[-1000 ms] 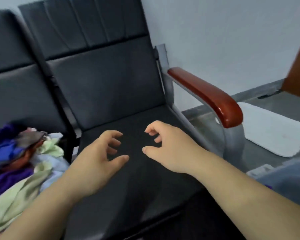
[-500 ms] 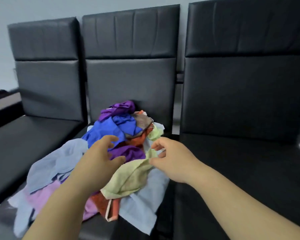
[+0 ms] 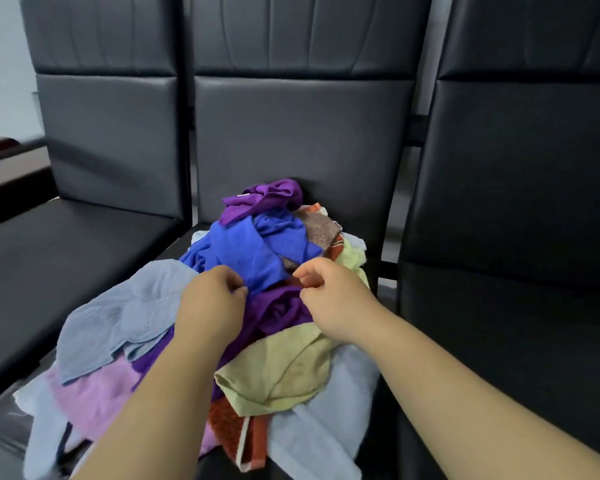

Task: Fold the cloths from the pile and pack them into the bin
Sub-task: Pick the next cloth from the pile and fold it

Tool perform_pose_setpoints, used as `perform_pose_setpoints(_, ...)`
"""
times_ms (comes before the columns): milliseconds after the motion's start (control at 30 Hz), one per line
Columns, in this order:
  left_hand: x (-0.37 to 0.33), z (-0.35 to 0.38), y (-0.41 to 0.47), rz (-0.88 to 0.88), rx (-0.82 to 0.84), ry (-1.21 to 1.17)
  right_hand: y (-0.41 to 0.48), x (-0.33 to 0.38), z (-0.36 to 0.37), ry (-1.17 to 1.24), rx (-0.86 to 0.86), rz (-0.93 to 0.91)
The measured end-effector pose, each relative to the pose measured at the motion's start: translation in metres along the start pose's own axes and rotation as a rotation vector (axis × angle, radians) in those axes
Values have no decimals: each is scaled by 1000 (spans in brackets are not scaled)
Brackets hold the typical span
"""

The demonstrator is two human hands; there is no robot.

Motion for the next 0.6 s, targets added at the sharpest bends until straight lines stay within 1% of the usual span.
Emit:
perform_pose_setpoints(100,-7,-3,-1,-10,-28,-35,-2,-12,-10,56,-27,49)
perform_pose_setpoints(167,-22,-10,-8,24,-37,-91,-5,-15,-18,167,-51,97)
perform_pose_setpoints(233,-38,-15,-18,80,-25,-173,-10,-13,-25,329,-45,165)
perform_pose_setpoints(300,-49,-15,-30,115,41,-256,-17,-10,-22,478,41,253)
perform_pose_setpoints(400,-54,-5,-47,70,236,-535,-29,-7,-12,661,202,399)
perform_pose_setpoints(467,-58,-4,-54,75,328,-643,-36,-3,-10,691,265,430)
perform_pose_setpoints(600,-70,-8,-70,117,461,-782,-43,-1,-8,671,321,412)
Point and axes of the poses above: each hand's wrist, its own y-axis towards the middle knuckle, its own z-axis out of the palm, x = y × z, the point moved 7 cm from there along y, towards the middle knuckle, and after that the axes turned 4 degrees about -y, right-handed, at the moved point
